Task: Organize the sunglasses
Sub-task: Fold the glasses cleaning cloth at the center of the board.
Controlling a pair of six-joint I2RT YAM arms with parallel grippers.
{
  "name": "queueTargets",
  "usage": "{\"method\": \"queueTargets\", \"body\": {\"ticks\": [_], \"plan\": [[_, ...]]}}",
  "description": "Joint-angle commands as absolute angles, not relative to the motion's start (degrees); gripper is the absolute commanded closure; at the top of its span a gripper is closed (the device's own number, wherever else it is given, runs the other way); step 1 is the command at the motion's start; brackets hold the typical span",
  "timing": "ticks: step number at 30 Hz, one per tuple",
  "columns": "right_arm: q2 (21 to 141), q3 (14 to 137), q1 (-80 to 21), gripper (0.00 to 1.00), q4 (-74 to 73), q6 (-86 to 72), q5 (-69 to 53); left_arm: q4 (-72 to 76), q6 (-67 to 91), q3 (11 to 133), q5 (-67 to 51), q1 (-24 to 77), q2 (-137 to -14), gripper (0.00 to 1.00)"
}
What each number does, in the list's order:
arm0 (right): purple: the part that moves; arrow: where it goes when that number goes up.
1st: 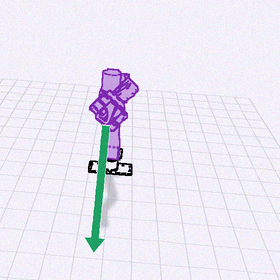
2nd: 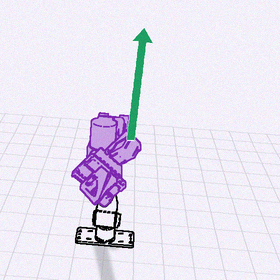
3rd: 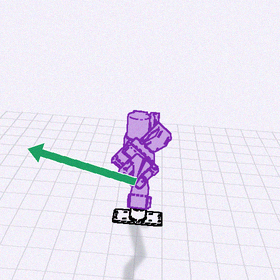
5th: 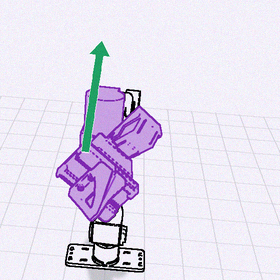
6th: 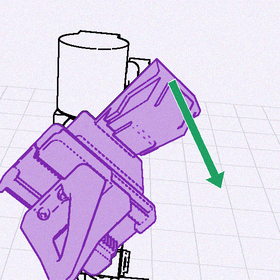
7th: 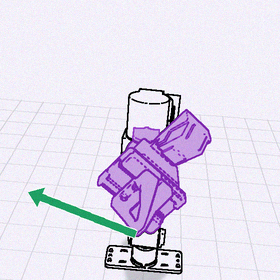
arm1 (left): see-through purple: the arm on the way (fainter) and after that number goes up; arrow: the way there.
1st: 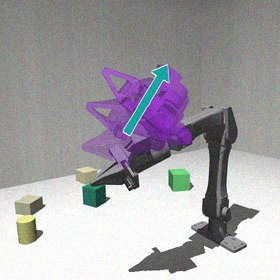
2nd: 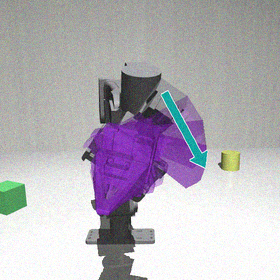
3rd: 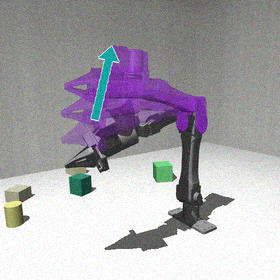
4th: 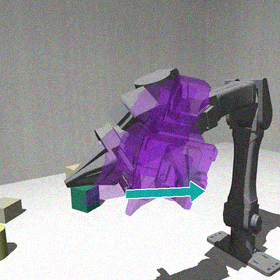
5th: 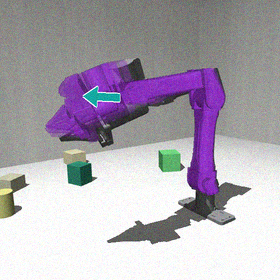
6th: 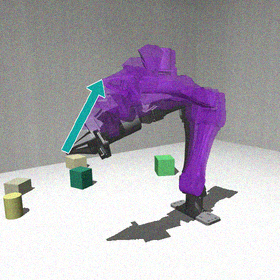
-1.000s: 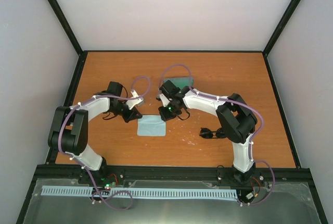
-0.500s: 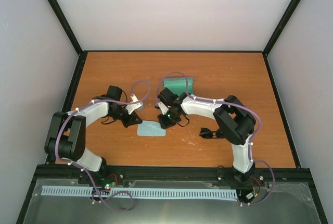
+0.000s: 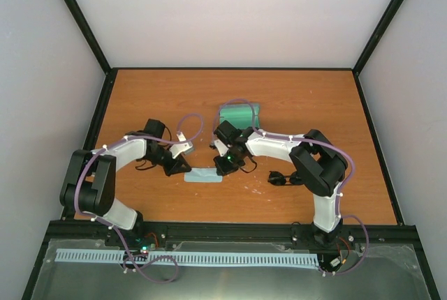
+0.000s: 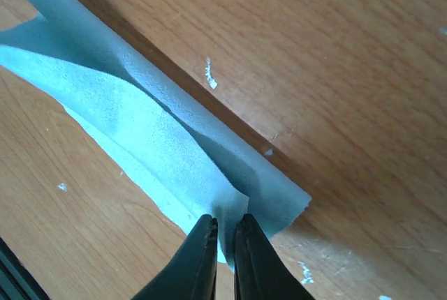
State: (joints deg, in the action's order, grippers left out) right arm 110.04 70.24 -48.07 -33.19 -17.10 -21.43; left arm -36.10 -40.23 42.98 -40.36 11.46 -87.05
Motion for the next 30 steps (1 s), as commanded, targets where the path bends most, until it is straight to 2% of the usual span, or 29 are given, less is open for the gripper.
{"method": "queueTargets", "body": {"ticks": [1, 5, 9, 19, 30], "plan": [[108.76, 69.61, -49.04, 0.89, -31.7, -17.41, -23.36, -37.97, -43.06, 41.92, -42.46, 12.85, -86.17, 0.92], [108.68, 69.53, -49.08, 0.87, -31.68, -17.35, -23.8, -38.24, -43.54, 41.53, -42.29, 13.09, -86.04, 0.91], [108.63, 69.43, -49.04, 0.97, -32.0, -17.29, -23.29, -37.95, -43.98, 41.35, -41.25, 13.1, -85.87, 0.91], [106.93, 70.75, -48.58, 0.97, -30.81, -18.81, -17.49, -36.16, -42.3, 44.68, -38.78, 13.12, -85.79, 0.97], [107.68, 74.7, -45.48, 0.97, -30.02, -17.99, -16.45, -34.26, -41.15, 50.91, -37.45, 13.1, -88.0, 0.99]]}}
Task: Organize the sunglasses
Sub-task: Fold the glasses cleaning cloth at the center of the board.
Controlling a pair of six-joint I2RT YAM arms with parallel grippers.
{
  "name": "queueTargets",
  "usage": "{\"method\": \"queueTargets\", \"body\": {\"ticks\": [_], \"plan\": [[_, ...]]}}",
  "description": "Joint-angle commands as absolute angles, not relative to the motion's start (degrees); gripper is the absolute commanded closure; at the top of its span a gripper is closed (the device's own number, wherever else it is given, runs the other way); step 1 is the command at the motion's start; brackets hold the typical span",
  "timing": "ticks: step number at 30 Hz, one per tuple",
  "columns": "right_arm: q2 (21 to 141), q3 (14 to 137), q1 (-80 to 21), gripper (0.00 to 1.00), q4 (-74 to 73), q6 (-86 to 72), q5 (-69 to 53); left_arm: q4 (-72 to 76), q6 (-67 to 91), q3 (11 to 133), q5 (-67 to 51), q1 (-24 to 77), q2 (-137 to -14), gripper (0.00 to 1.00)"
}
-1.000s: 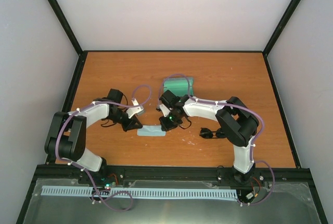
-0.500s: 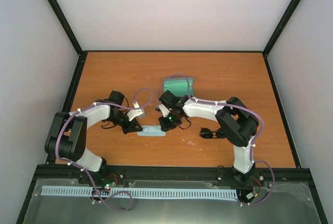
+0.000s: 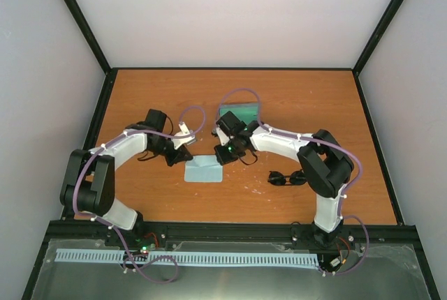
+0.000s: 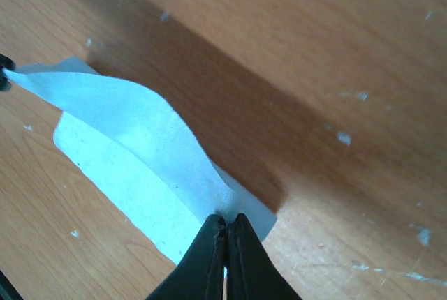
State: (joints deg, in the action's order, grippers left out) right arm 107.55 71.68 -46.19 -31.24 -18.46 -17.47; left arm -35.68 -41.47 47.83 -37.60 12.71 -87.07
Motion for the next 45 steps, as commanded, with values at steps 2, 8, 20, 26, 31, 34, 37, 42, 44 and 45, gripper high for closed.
{"method": "queueTargets", "body": {"ticks": [2, 8, 20, 26, 31, 34, 37, 42, 44, 45], "plan": [[108.77, 75.94, -45.06, 0.97, -29.93, -17.89, -16.51, -34.2, -41.26, 51.94, -37.28, 13.12, -88.98, 0.99], [110.97, 78.05, -43.96, 0.97, -30.01, -17.16, -17.54, -33.63, -42.1, 52.82, -36.59, 13.1, -90.61, 0.99], [110.74, 74.06, -43.86, 0.97, -29.26, -16.55, -19.88, -30.66, -41.64, 49.19, -36.53, 13.05, -88.96, 0.98], [109.8, 71.17, -43.95, 0.97, -28.27, -17.3, -21.27, -30.99, -42.76, 46.09, -37.28, 13.1, -88.16, 0.98], [108.84, 69.43, -44.12, 0.97, -28.01, -17.35, -21.98, -31.89, -43.39, 44.96, -37.87, 13.08, -87.28, 0.98], [108.76, 68.91, -44.33, 0.97, -27.99, -17.19, -22.97, -32.38, -43.76, 44.36, -38.18, 13.1, -86.96, 0.96], [109.13, 68.53, -44.71, 0.97, -27.8, -17.09, -24.91, -32.82, -44.04, 43.9, -38.85, 13.1, -86.91, 0.95], [108.88, 67.41, -45.09, 0.97, -26.85, -17.09, -28.39, -33.69, -44.5, 43.15, -40.51, 13.14, -86.58, 0.93], [108.73, 67.03, -45.1, 0.96, -26.78, -16.86, -29.68, -33.96, -44.79, 42.59, -40.84, 13.1, -86.42, 0.93], [108.71, 66.94, -45.1, 0.94, -26.9, -16.83, -30.49, -34.07, -45.02, 42.23, -40.87, 13.1, -86.33, 0.92]]}}
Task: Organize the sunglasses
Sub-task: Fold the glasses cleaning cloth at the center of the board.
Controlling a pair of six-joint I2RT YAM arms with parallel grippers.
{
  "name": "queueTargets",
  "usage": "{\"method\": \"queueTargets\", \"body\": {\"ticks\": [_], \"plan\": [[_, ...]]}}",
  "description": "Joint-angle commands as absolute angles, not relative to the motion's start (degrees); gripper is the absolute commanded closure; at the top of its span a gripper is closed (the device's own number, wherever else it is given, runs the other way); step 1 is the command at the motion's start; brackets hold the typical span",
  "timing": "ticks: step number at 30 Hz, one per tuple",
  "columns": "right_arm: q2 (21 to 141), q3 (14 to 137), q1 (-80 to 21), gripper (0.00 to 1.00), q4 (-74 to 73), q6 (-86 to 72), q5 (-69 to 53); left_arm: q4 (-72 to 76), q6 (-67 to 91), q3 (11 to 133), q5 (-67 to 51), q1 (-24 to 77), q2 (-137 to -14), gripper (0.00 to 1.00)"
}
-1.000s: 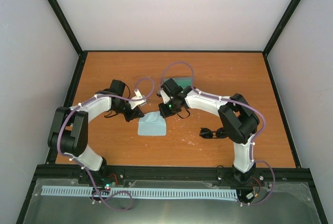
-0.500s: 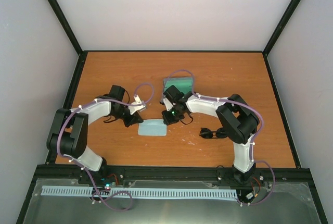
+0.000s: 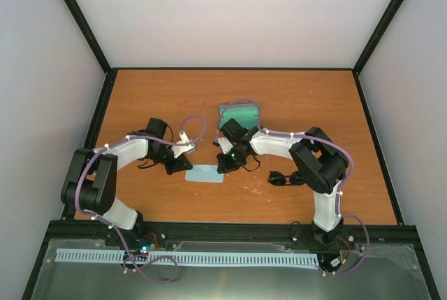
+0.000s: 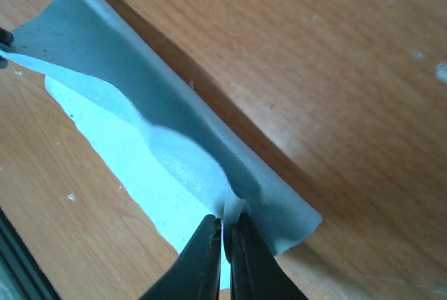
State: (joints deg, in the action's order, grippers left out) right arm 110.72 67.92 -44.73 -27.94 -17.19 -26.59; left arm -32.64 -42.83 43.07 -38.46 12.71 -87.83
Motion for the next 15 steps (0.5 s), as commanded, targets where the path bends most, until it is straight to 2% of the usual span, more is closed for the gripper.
{"method": "queueTargets", "body": {"ticks": [1, 5, 15], "plan": [[108.64, 66.85, -45.09, 0.93, -27.15, -16.67, -31.05, -34.1, -45.19, 41.98, -40.88, 13.1, -86.17, 0.92], [106.83, 65.56, -45.0, 0.85, -28.38, -16.2, -30.3, -34.43, -46.29, 40.54, -40.76, 13.1, -85.27, 0.92], [99.34, 62.75, -41.66, 0.81, -28.0, -18.13, -26.59, -34.43, -48.8, 38.25, -39.74, 13.1, -84.67, 0.86]]}}
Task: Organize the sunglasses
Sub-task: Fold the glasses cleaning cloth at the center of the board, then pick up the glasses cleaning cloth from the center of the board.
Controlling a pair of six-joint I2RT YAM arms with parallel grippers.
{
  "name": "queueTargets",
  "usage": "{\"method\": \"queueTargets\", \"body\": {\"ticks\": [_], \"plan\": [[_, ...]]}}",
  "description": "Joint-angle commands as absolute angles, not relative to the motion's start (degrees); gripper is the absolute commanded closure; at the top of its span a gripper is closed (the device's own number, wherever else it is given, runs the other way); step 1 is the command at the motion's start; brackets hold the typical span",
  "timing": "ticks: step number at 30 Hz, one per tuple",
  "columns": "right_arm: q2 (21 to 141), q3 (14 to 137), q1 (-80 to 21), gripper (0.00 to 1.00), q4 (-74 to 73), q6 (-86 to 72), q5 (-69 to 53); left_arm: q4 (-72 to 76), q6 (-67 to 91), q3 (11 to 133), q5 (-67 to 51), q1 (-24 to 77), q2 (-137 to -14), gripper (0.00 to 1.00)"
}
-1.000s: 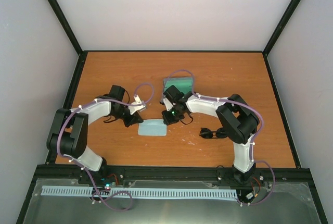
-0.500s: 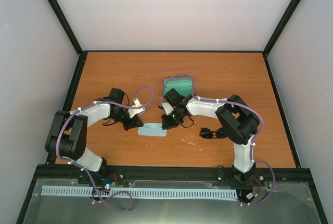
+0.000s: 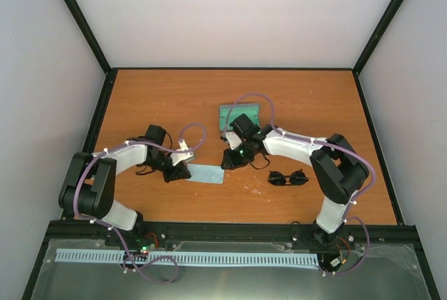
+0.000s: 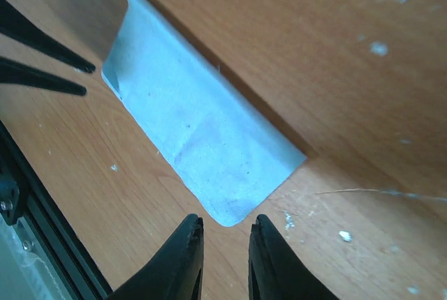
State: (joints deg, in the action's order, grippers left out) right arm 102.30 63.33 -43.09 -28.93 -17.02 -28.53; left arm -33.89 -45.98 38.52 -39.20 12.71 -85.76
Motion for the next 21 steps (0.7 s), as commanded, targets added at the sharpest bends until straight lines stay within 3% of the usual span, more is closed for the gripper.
{"method": "queueTargets", "body": {"ticks": [1, 5, 7, 10, 21], "plan": [[99.34, 62.9, -41.52, 0.81, -27.94, -18.56, -26.09, -34.42, -48.92, 38.09, -39.33, 13.1, -84.71, 0.85], [102.43, 64.59, -41.47, 0.79, -27.91, -20.19, -24.49, -33.3, -46.95, 38.53, -38.02, 13.1, -83.77, 0.82], [104.0, 65.26, -41.48, 0.68, -27.43, -21.36, -23.71, -31.39, -44.35, 39.32, -38.45, 13.02, -82.09, 0.83], [106.02, 66.64, -41.51, 0.61, -28.33, -22.09, -22.42, -28.69, -40.43, 41.7, -40.04, 12.83, -80.71, 0.83], [109.91, 69.37, -42.33, 0.6, -28.99, -21.12, -22.97, -28.19, -42.14, 48.16, -39.24, 12.74, -89.49, 0.82]]}}
